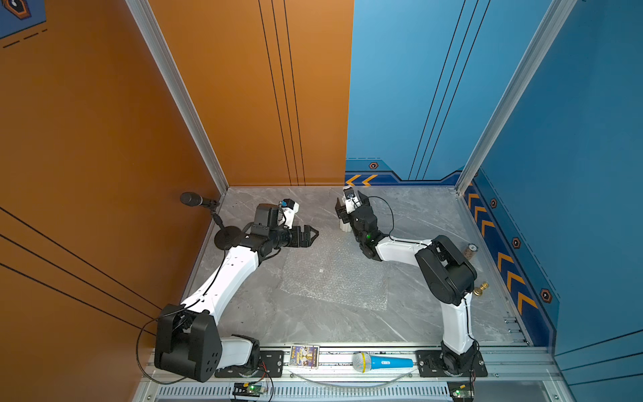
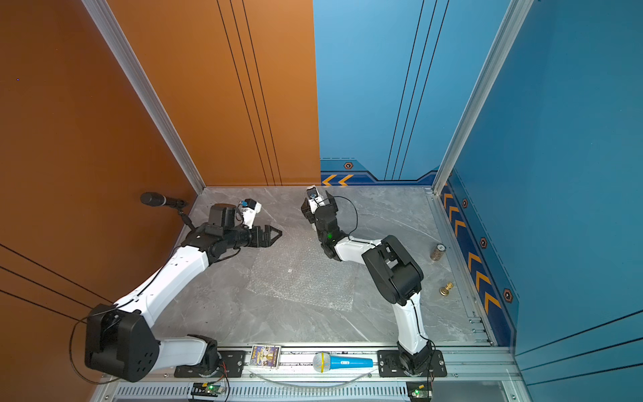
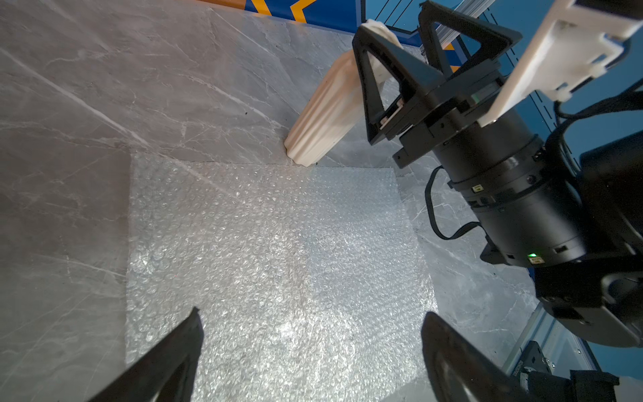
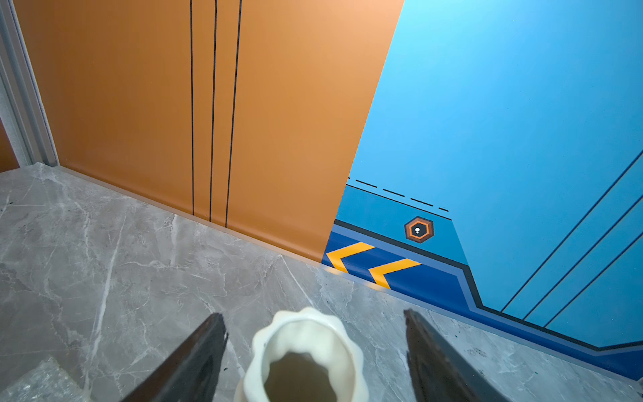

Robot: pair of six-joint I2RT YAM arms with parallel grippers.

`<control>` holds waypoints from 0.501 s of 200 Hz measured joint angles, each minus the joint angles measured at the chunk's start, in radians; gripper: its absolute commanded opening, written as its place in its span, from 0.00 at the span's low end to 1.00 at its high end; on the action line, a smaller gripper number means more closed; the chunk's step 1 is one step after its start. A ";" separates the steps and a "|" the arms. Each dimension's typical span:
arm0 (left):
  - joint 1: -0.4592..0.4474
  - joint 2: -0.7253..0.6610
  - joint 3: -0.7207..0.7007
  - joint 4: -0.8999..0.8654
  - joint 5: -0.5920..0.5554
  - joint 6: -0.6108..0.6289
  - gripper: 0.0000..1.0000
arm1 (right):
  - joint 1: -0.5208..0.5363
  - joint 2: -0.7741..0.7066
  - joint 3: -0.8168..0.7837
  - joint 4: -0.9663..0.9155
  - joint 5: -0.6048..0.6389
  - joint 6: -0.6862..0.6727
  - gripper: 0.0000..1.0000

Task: Unwrap the vase from the bubble wrap
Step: Place the vase at the center of the board.

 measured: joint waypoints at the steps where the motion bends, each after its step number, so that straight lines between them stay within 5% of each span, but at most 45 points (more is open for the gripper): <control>1: 0.000 0.000 0.000 0.000 0.000 0.000 0.98 | 0.000 0.000 0.000 0.000 0.000 0.000 0.82; 100: 0.004 -0.021 -0.003 -0.001 -0.009 0.000 0.98 | -0.003 -0.079 -0.019 0.008 0.000 0.029 0.91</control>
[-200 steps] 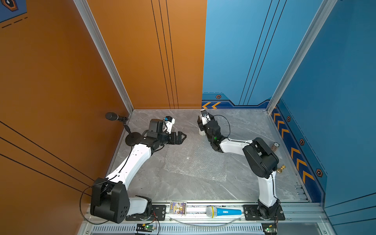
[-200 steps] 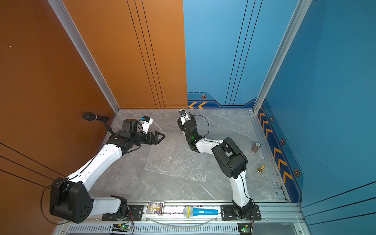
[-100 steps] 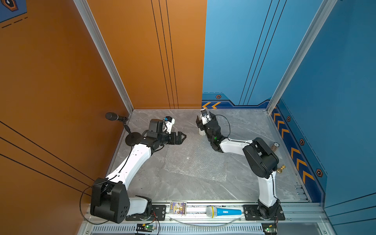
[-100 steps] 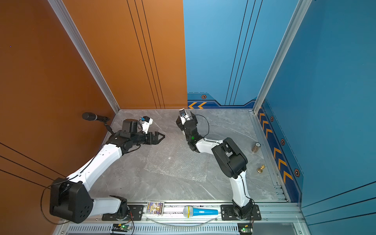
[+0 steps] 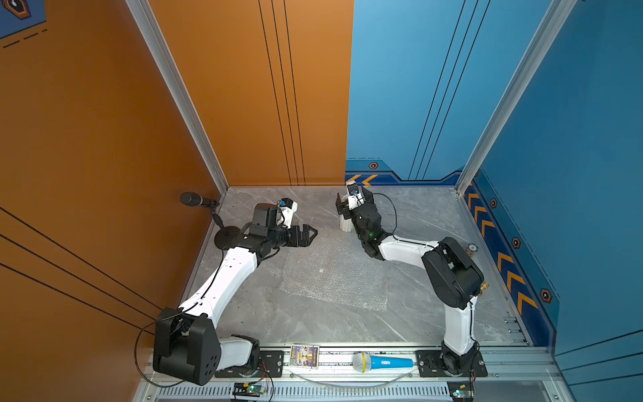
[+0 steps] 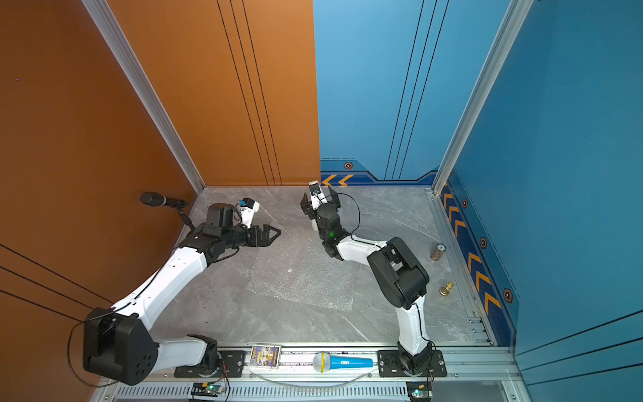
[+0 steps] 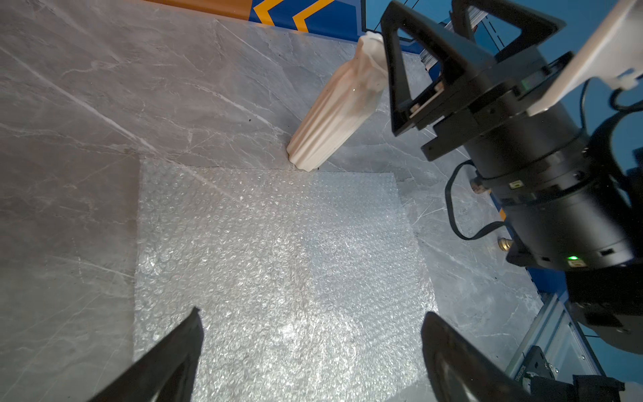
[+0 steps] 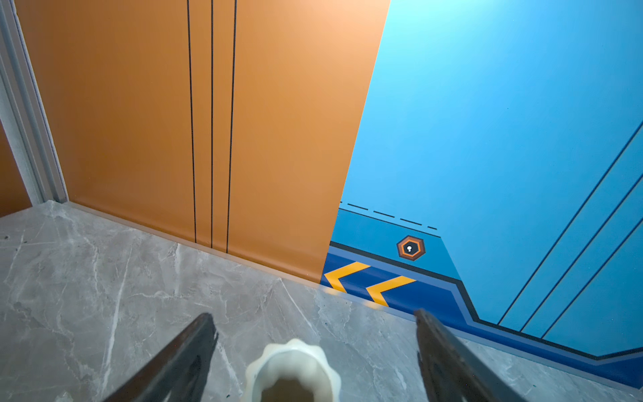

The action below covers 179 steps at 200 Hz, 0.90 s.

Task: Unwrap the vase from the bubble wrap
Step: Place the vase at the center of the board, then reset both arms

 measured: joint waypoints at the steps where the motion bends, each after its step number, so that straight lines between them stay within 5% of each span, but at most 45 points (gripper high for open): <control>1: 0.000 0.000 0.000 0.000 0.000 0.000 0.98 | 0.000 -0.003 -0.002 0.000 0.000 0.002 0.91; 60: 0.003 -0.026 -0.014 -0.005 -0.011 0.001 0.98 | 0.000 -0.146 -0.129 -0.009 0.000 0.038 0.91; 110: 0.014 -0.113 -0.035 -0.009 -0.063 0.007 0.98 | -0.048 -0.457 -0.215 -0.160 0.005 0.122 0.91; 150: 0.028 -0.186 -0.048 0.002 -0.175 0.042 0.98 | -0.266 -0.652 -0.114 -0.592 -0.049 0.282 0.99; 179: 0.045 -0.250 -0.119 0.101 -0.328 0.085 0.98 | -0.455 -0.757 -0.184 -0.799 -0.095 0.364 1.00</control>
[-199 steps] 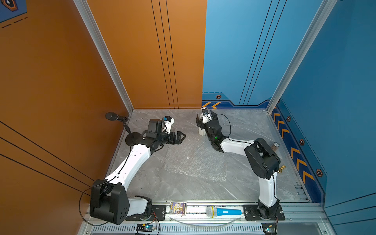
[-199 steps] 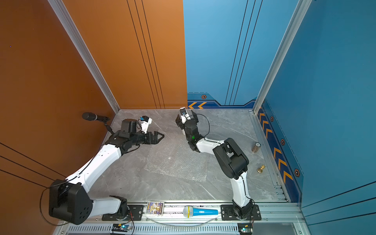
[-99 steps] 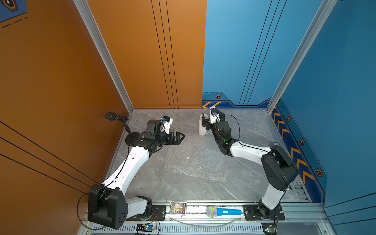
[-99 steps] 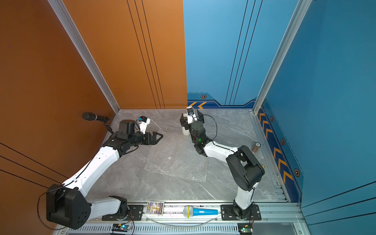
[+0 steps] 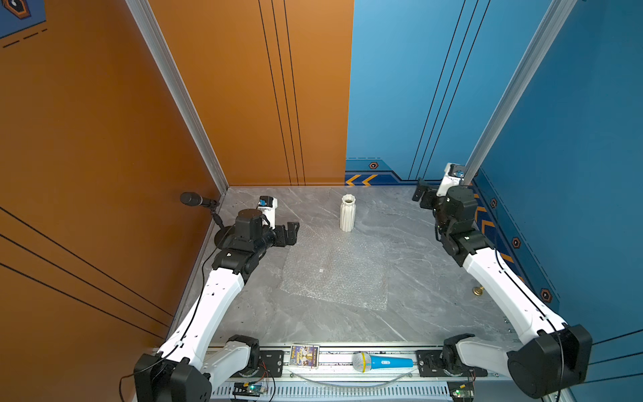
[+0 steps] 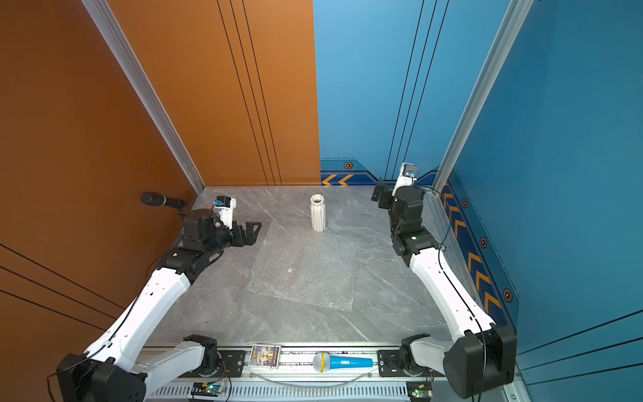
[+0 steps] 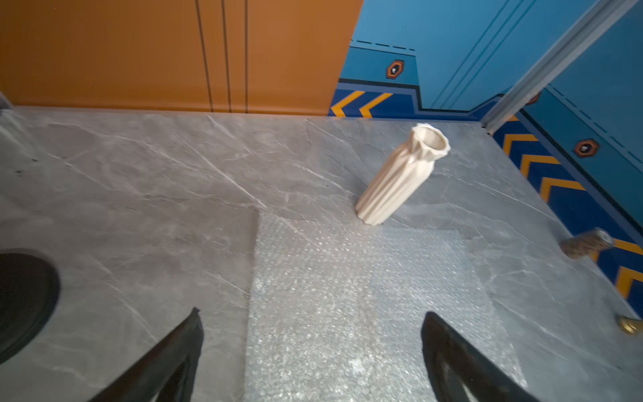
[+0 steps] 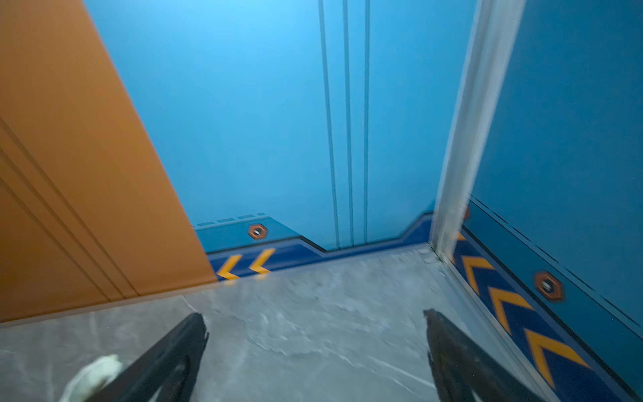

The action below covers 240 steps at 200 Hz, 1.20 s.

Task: Unwrap the vase from the bubble wrap
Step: Reset both arms

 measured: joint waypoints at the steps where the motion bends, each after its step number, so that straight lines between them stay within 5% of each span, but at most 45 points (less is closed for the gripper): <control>1: 0.001 -0.005 -0.009 0.011 -0.009 0.004 0.98 | -0.007 -0.005 -0.009 -0.008 -0.002 0.003 1.00; 36: 0.027 -0.090 -0.316 0.308 -0.275 0.035 0.98 | -0.158 -0.052 -0.199 -0.111 -0.043 0.042 1.00; 70: 0.180 -0.073 -0.537 0.534 -0.370 0.041 0.98 | -0.233 0.011 -0.343 -0.050 -0.079 0.055 1.00; 100: 0.245 0.096 -0.592 0.787 -0.358 0.039 0.98 | -0.232 0.130 -0.400 0.069 -0.093 0.055 1.00; 165: 0.179 0.498 -0.615 1.206 -0.304 0.096 0.98 | -0.218 0.248 -0.439 0.294 -0.091 0.015 1.00; 216: 0.142 0.514 -0.560 1.195 -0.297 0.150 0.98 | -0.154 0.307 -0.549 0.499 -0.124 -0.072 1.00; 240: 0.142 0.514 -0.520 1.167 -0.296 0.156 0.98 | -0.148 0.323 -0.686 0.734 -0.132 -0.087 1.00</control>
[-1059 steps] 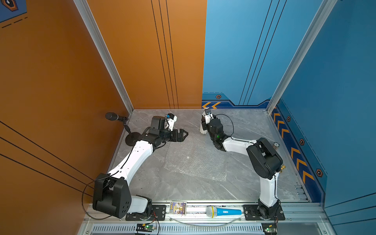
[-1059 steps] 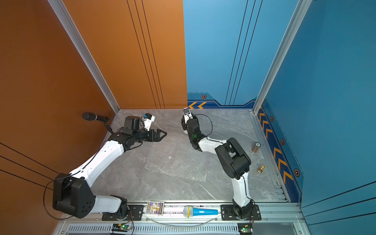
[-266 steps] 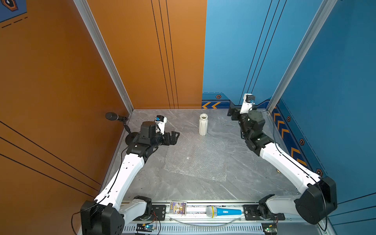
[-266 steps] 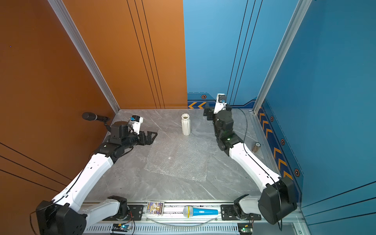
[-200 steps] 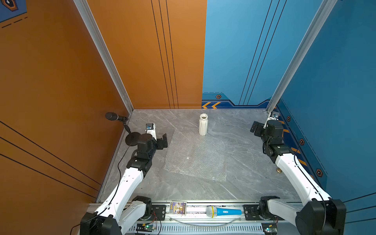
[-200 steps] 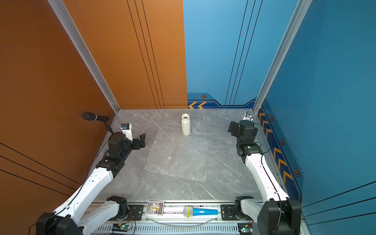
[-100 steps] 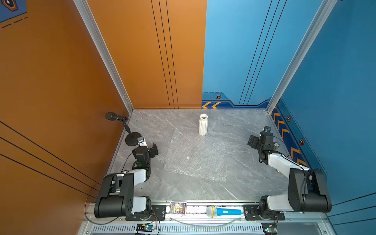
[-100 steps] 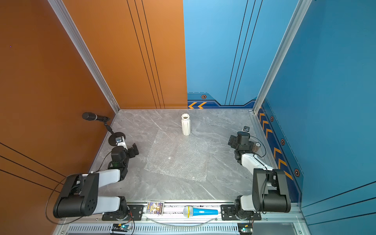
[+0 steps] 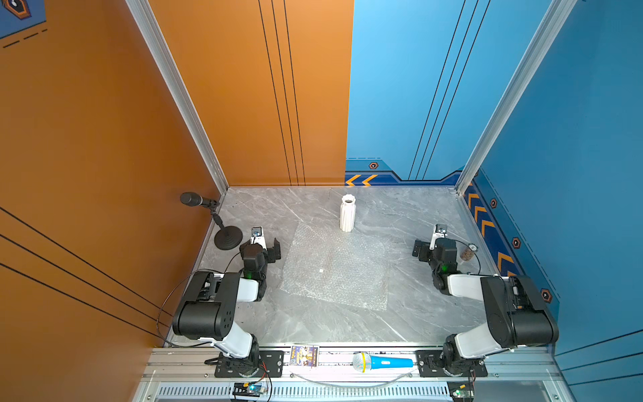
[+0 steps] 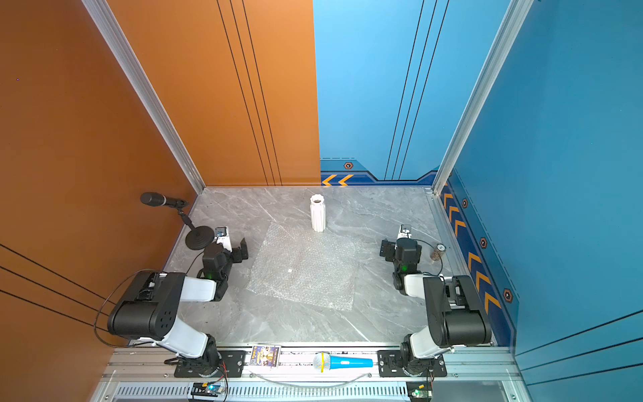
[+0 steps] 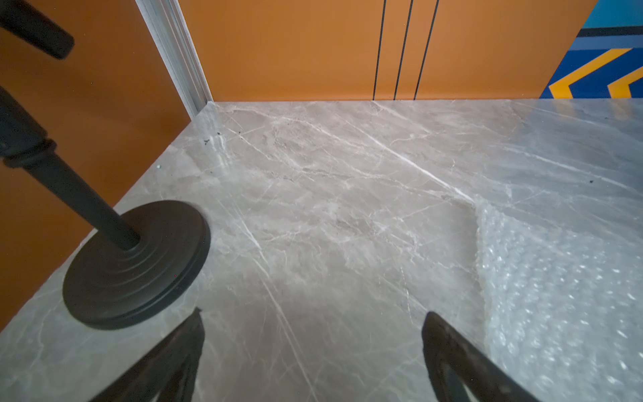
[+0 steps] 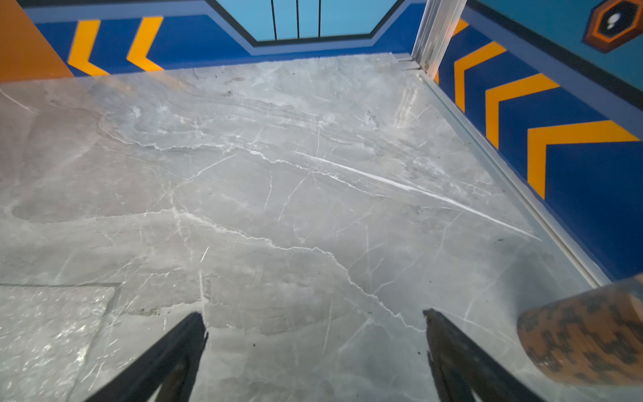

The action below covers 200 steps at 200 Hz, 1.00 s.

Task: Unwrap the vase from the bubble wrap
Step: Reset both arms

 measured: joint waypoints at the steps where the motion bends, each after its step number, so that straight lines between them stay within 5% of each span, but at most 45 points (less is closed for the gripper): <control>1: 0.000 0.000 0.000 0.000 0.000 0.000 0.98 | 0.000 0.000 -0.004 0.004 0.001 0.000 1.00; 200: -0.019 0.000 0.002 -0.047 0.029 0.033 0.98 | 0.010 0.007 -0.013 0.115 0.036 -0.018 1.00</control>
